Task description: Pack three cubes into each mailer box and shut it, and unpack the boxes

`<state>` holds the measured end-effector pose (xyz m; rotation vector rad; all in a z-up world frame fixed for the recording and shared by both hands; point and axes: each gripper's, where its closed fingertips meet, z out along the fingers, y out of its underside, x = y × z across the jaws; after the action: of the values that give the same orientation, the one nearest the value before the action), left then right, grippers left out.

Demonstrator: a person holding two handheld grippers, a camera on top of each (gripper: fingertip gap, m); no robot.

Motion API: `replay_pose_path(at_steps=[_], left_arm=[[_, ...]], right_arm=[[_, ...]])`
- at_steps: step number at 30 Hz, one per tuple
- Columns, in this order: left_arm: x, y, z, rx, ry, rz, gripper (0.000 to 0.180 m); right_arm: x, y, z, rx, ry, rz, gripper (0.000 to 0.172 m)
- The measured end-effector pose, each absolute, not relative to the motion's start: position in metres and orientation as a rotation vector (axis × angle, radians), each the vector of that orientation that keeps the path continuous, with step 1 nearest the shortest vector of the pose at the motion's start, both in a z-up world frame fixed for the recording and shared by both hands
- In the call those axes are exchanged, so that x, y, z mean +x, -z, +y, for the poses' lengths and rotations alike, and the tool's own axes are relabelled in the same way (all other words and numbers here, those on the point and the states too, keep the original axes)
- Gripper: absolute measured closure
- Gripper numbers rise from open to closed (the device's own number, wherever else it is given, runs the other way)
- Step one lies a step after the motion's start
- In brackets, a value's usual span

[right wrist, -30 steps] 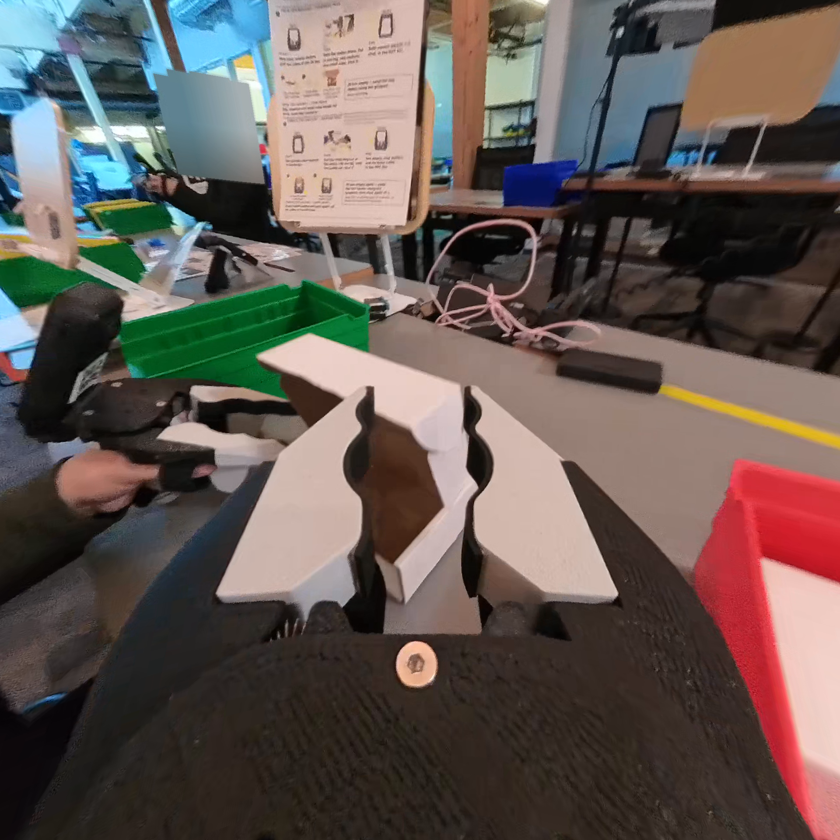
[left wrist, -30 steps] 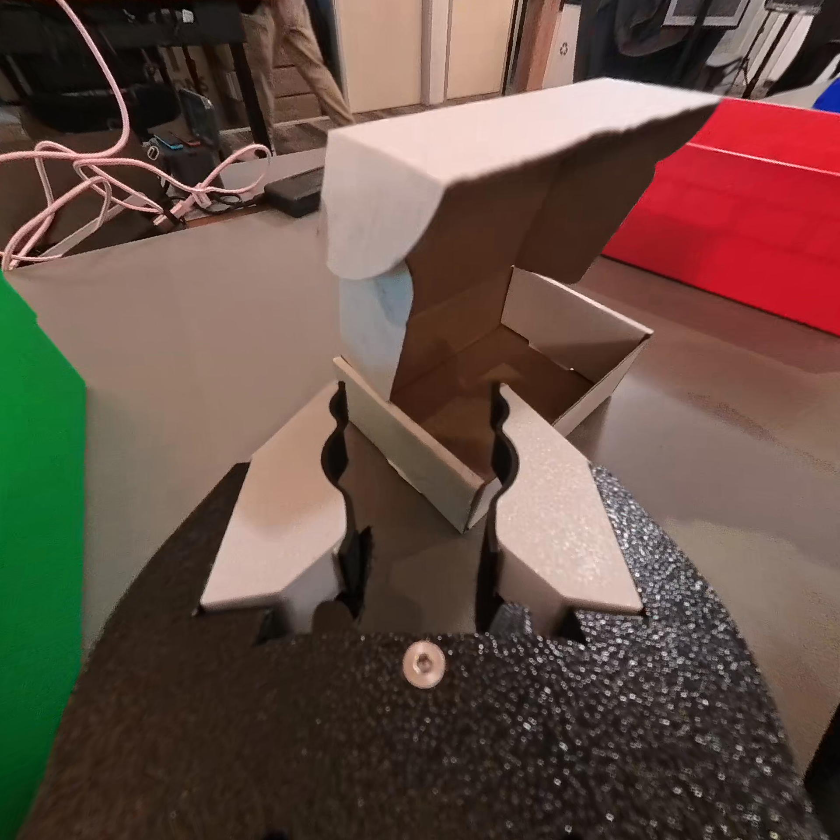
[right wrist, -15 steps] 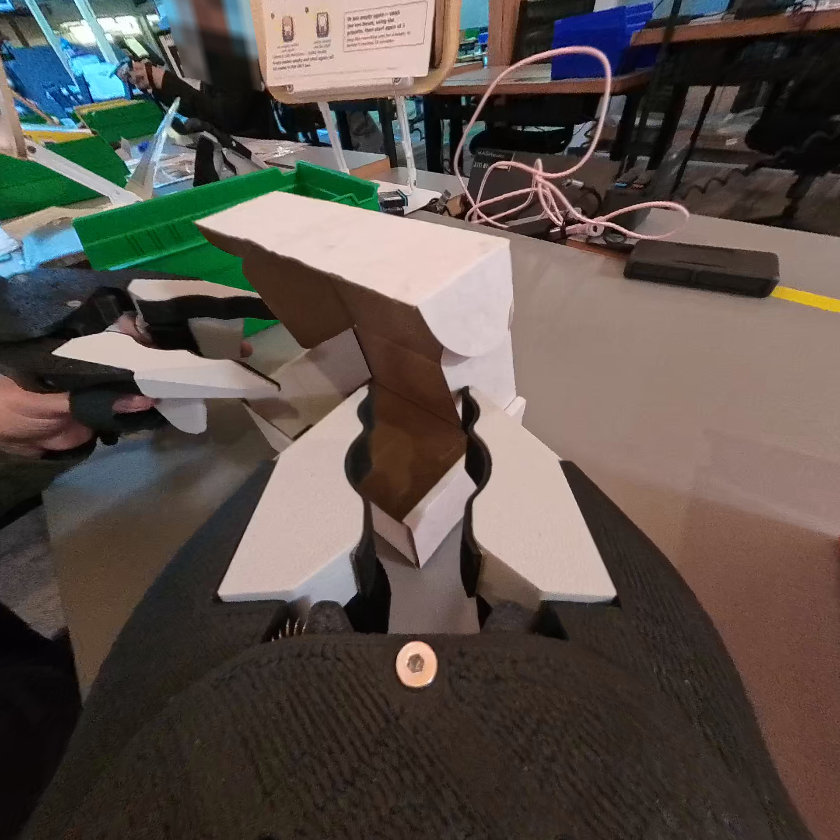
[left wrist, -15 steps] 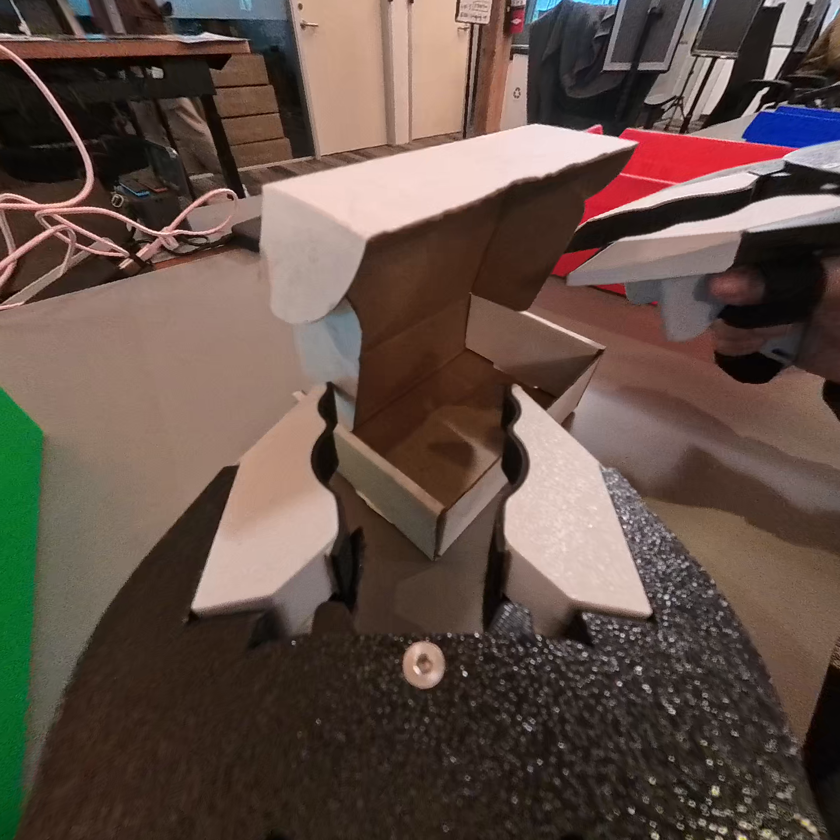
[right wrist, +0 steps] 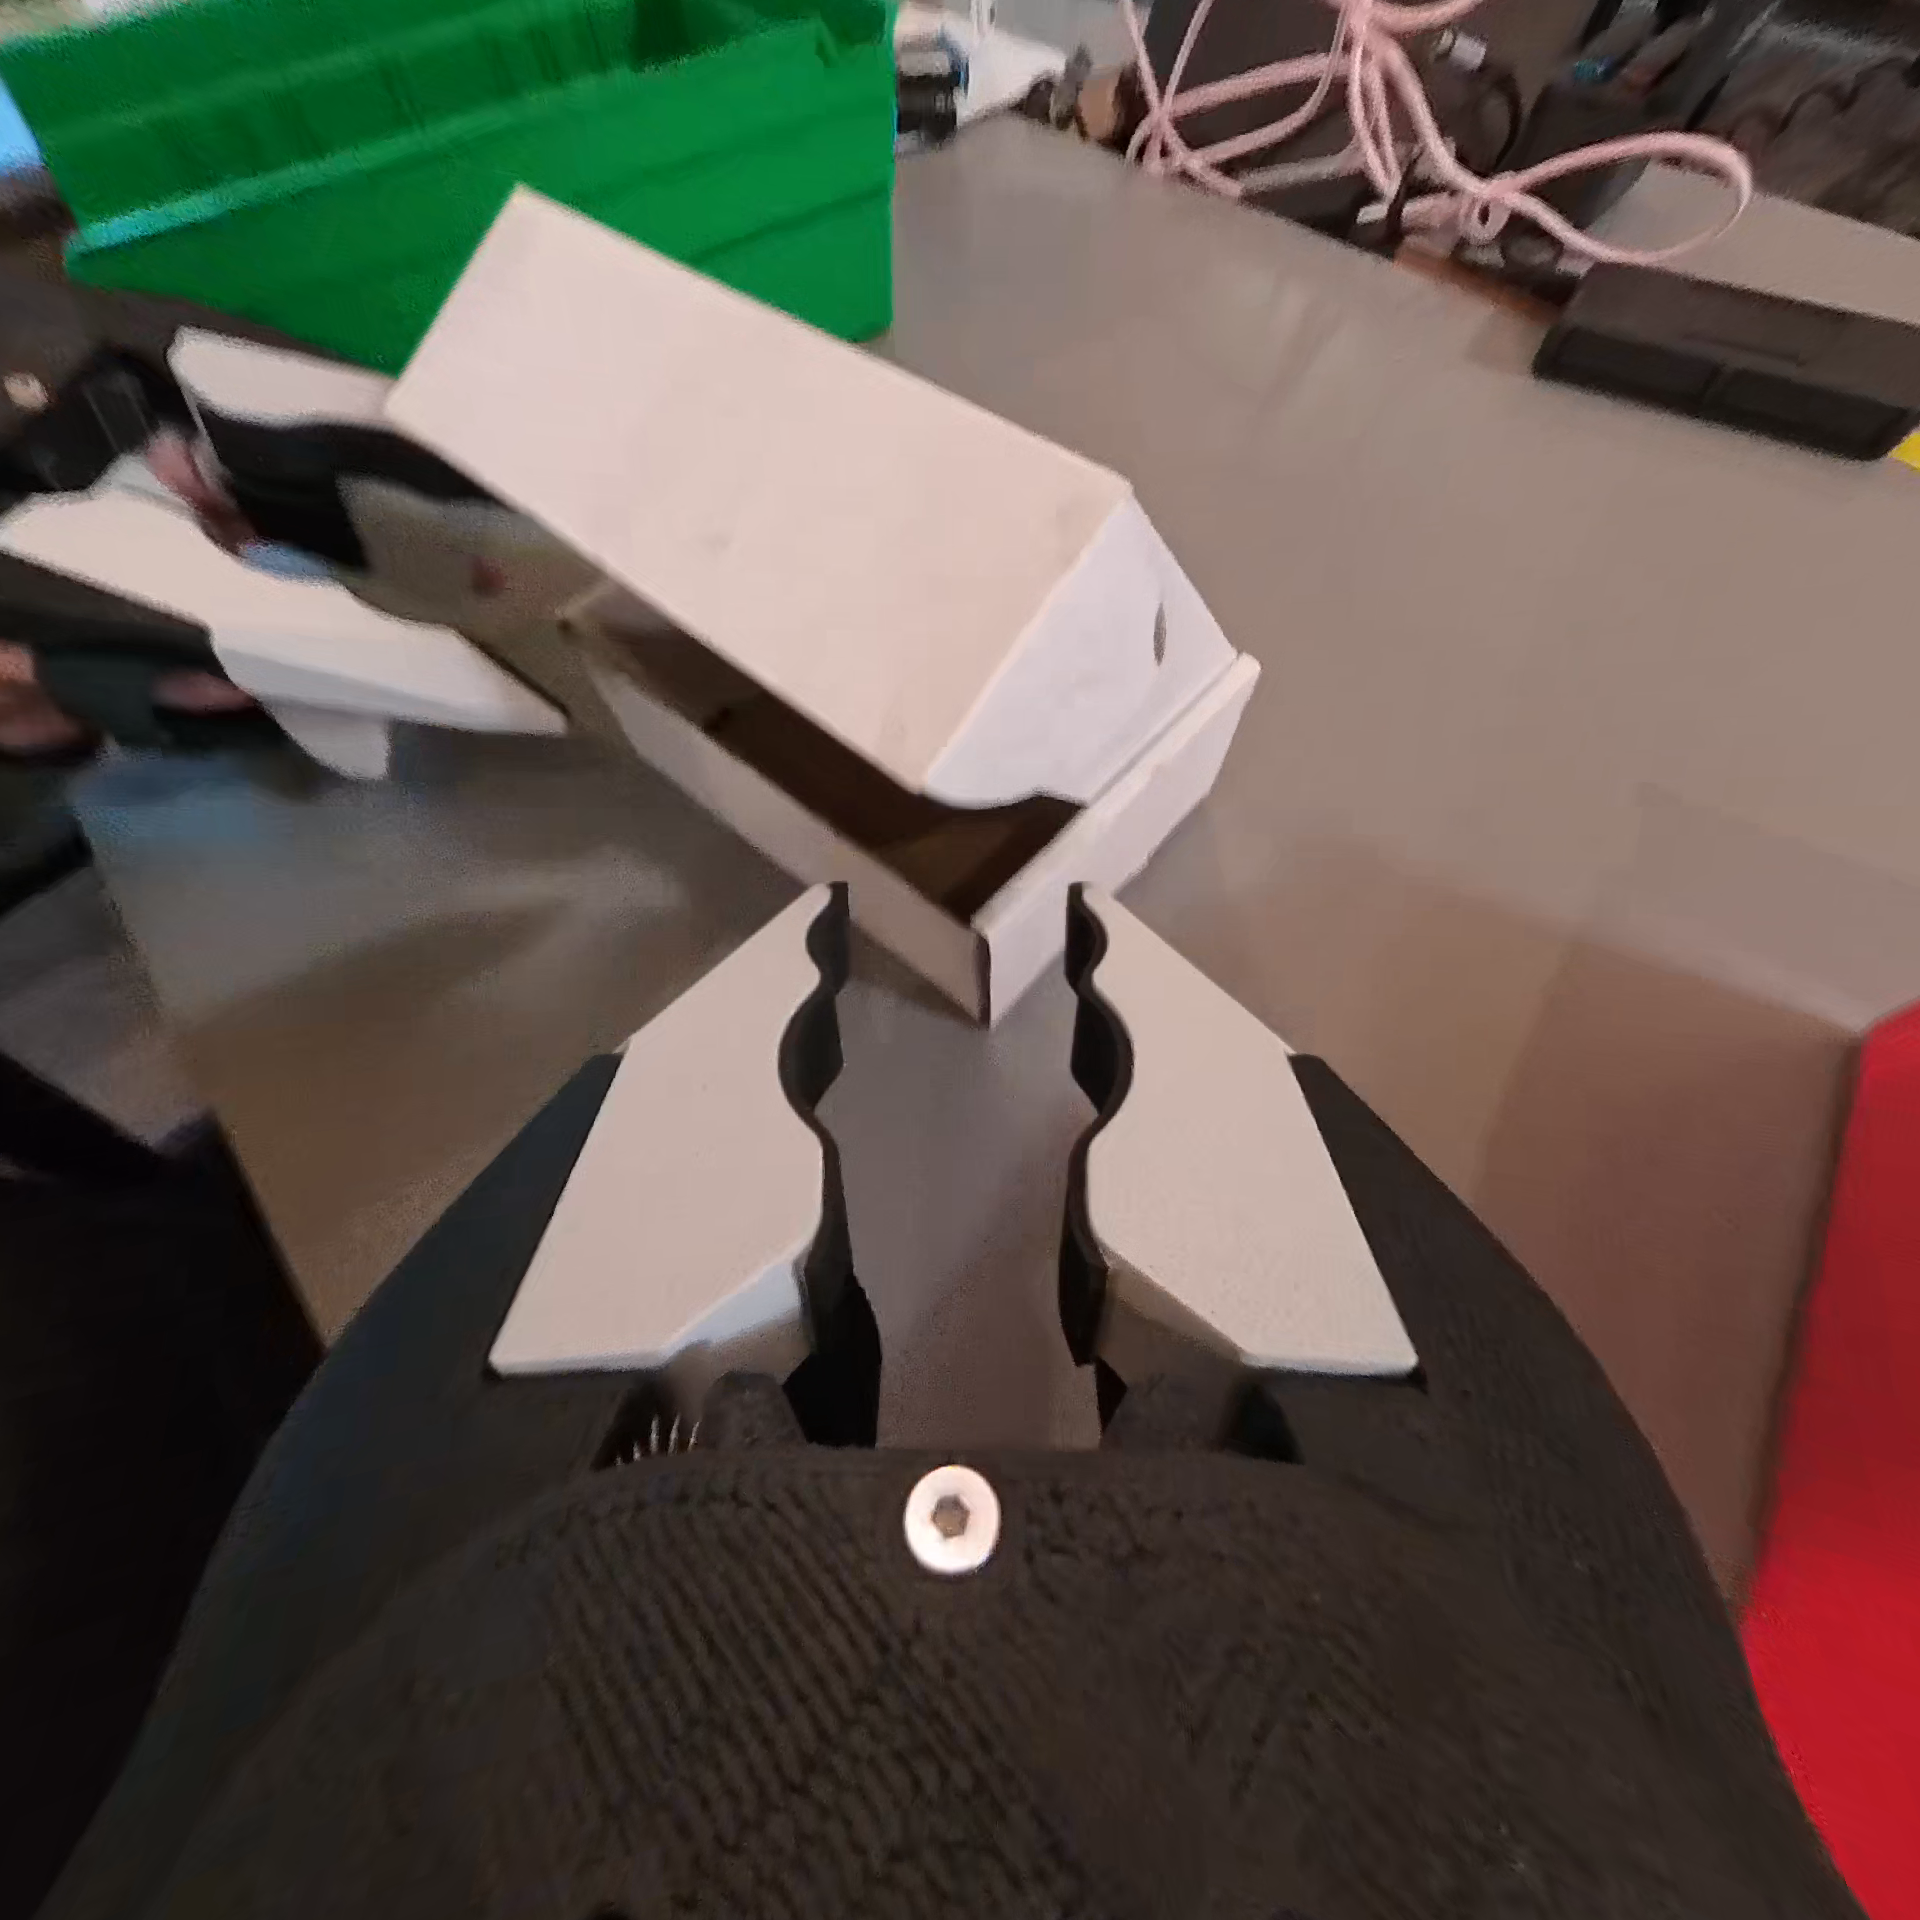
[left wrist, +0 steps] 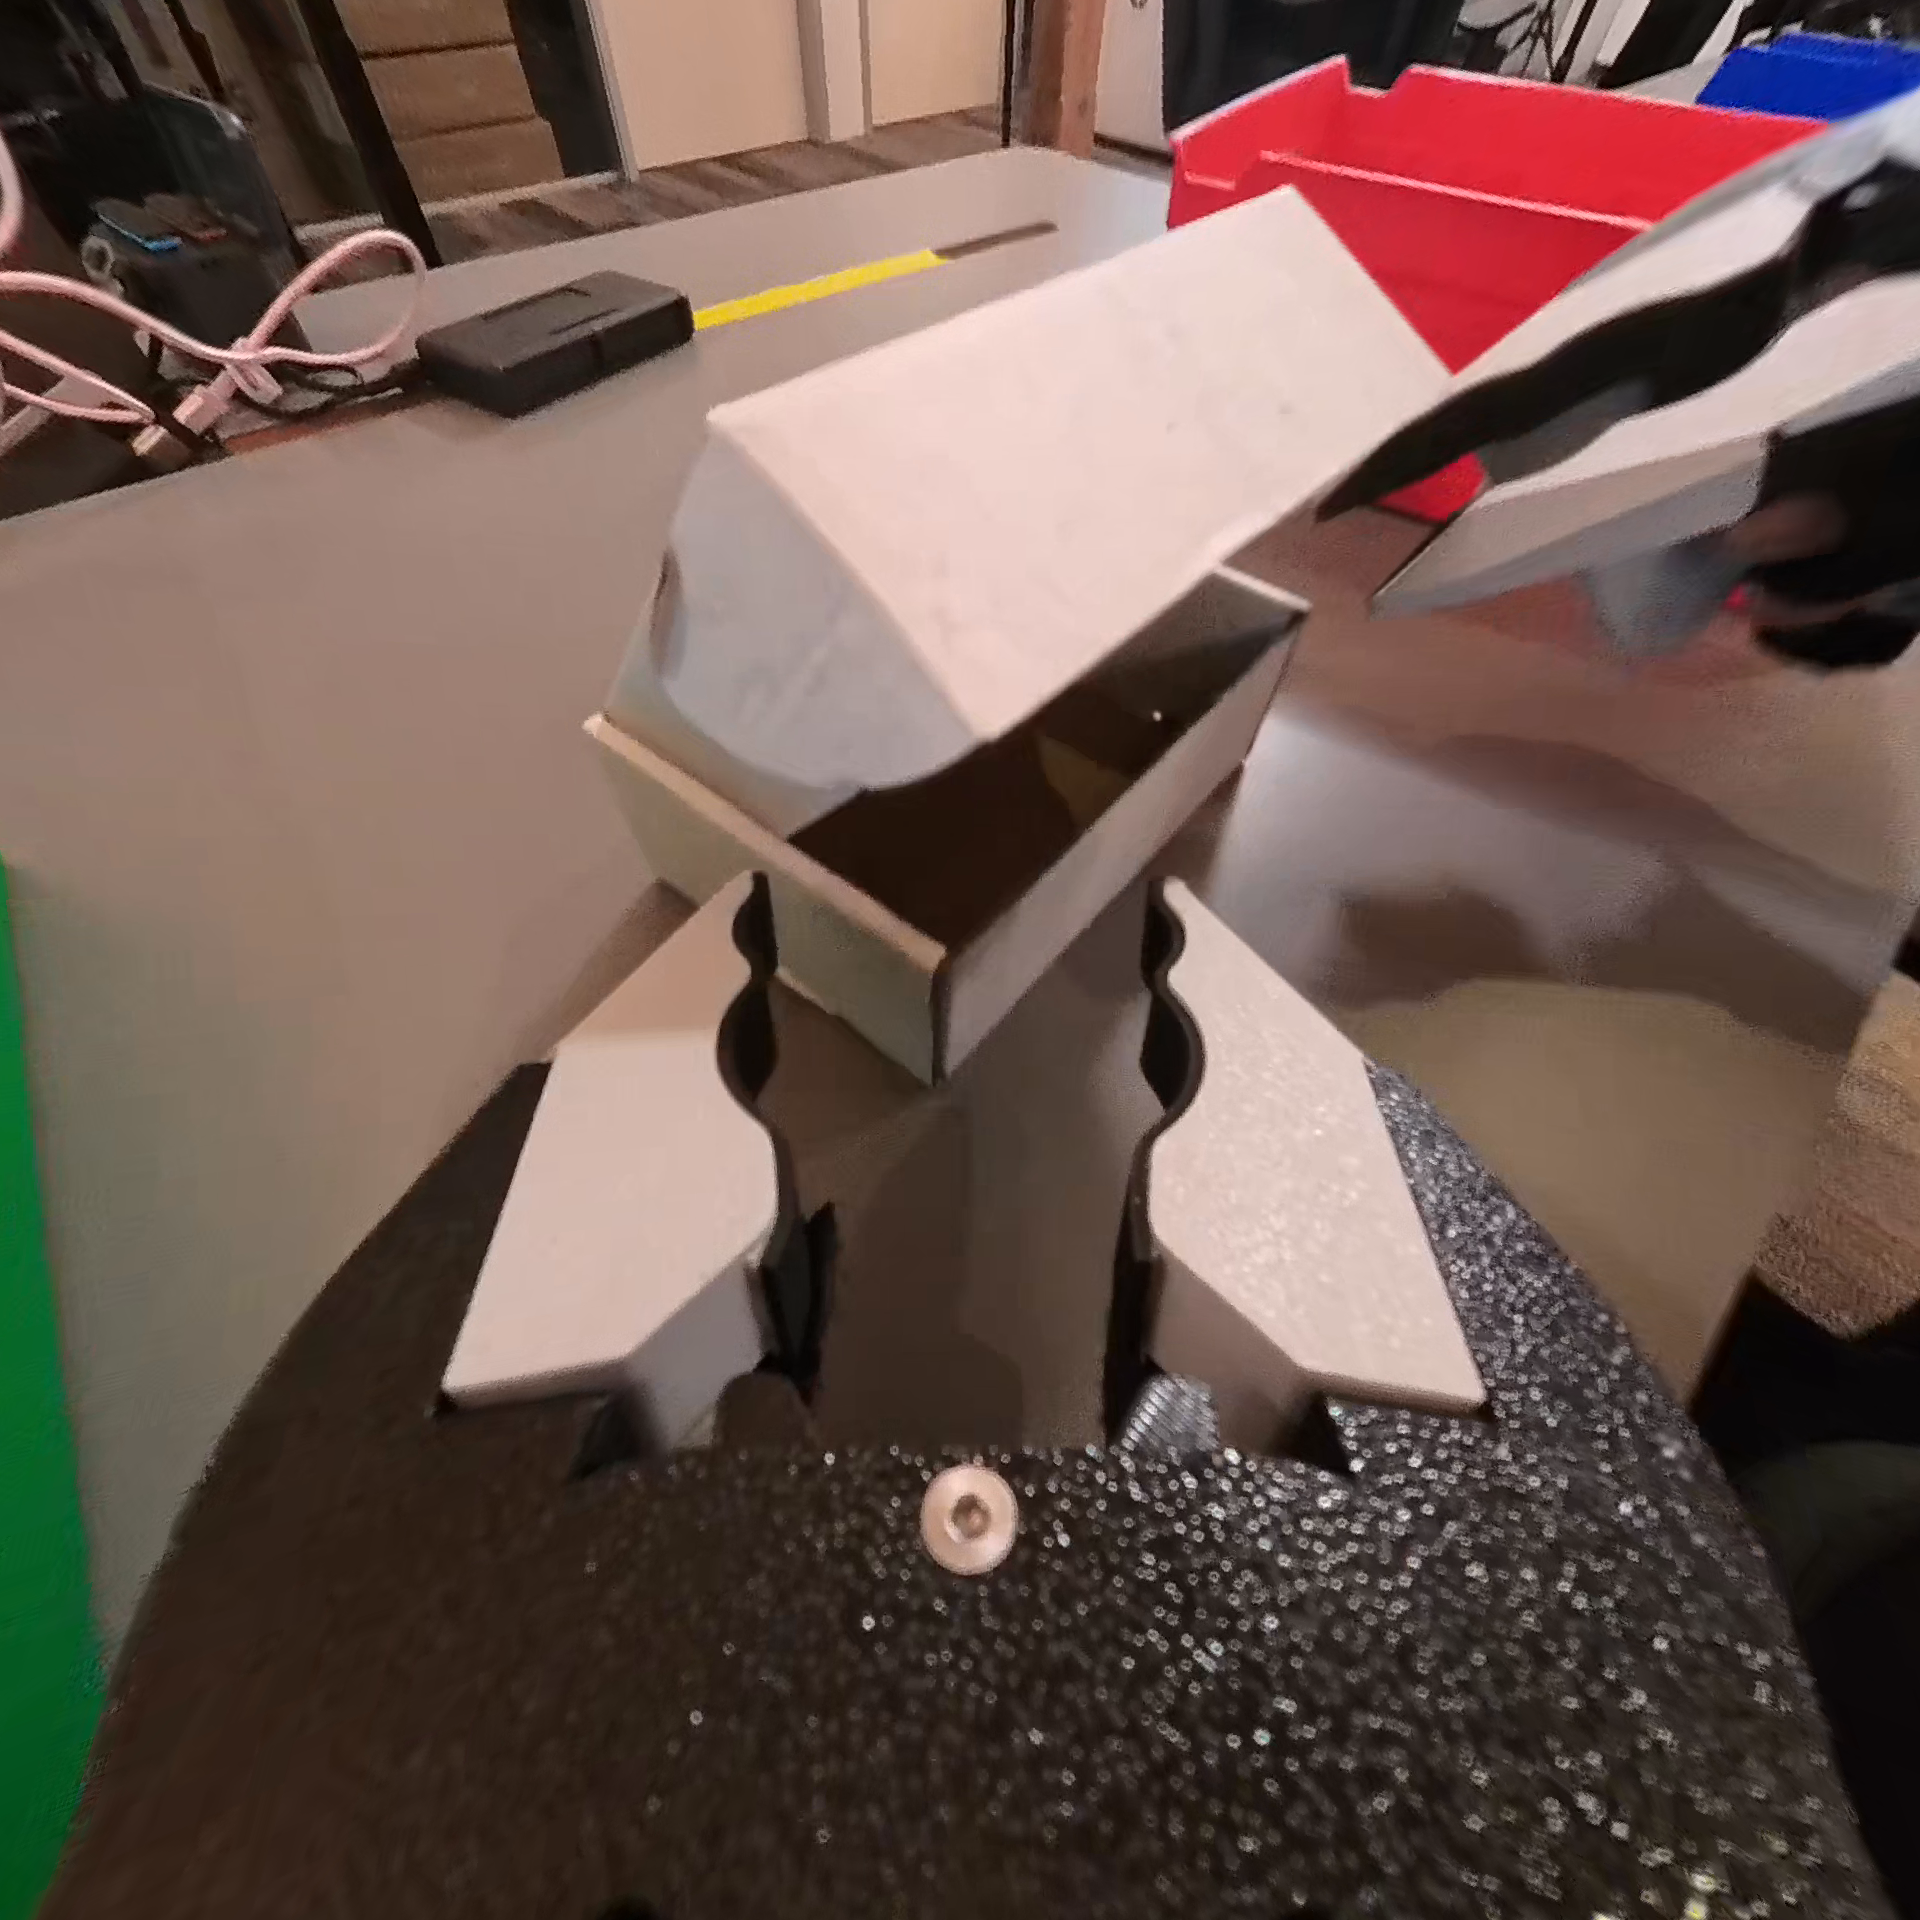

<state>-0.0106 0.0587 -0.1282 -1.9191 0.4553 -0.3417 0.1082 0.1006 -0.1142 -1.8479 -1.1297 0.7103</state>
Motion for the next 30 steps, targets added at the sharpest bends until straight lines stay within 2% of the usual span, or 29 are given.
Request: replay_pose_path(at_steps=[1, 5, 8, 9, 10, 13, 16, 19, 30], left_arm=[[-0.014, 0.129, 0.051, -1.933, 0.341, 0.465, 0.111], [-0.027, 0.103, 0.034, -1.869, 0.344, 0.43, 0.122], [-0.043, 0.038, 0.049, -1.572, 0.341, 0.244, 0.107], [-0.05, 0.02, 0.054, -1.483, 0.329, 0.2, 0.109], [-0.055, 0.01, 0.06, -1.446, 0.313, 0.177, 0.121], [-0.049, 0.009, 0.082, -1.498, 0.268, 0.231, 0.152], [-0.039, 0.035, 0.102, -1.628, 0.142, 0.35, 0.166], [-0.032, 0.063, 0.107, -1.719, 0.078, 0.42, 0.17], [-0.016, 0.128, 0.088, -1.889, 0.228, 0.438, 0.178]], right_arm=[[0.118, 0.112, 0.095, -1.87, -0.692, -1.171, 0.133], [0.134, 0.059, 0.088, -1.726, -0.755, -1.124, 0.149], [0.124, 0.001, 0.104, -1.496, -0.764, -0.917, 0.17], [0.119, -0.008, 0.108, -1.451, -0.756, -0.889, 0.172], [0.111, -0.01, 0.111, -1.436, -0.738, -0.897, 0.172], [0.085, 0.008, 0.121, -1.484, -0.639, -0.994, 0.172], [0.069, 0.036, 0.13, -1.56, -0.547, -1.064, 0.172], [0.064, 0.062, 0.128, -1.633, -0.529, -1.104, 0.172], [0.072, 0.125, 0.109, -1.773, -0.603, -1.126, 0.172]])
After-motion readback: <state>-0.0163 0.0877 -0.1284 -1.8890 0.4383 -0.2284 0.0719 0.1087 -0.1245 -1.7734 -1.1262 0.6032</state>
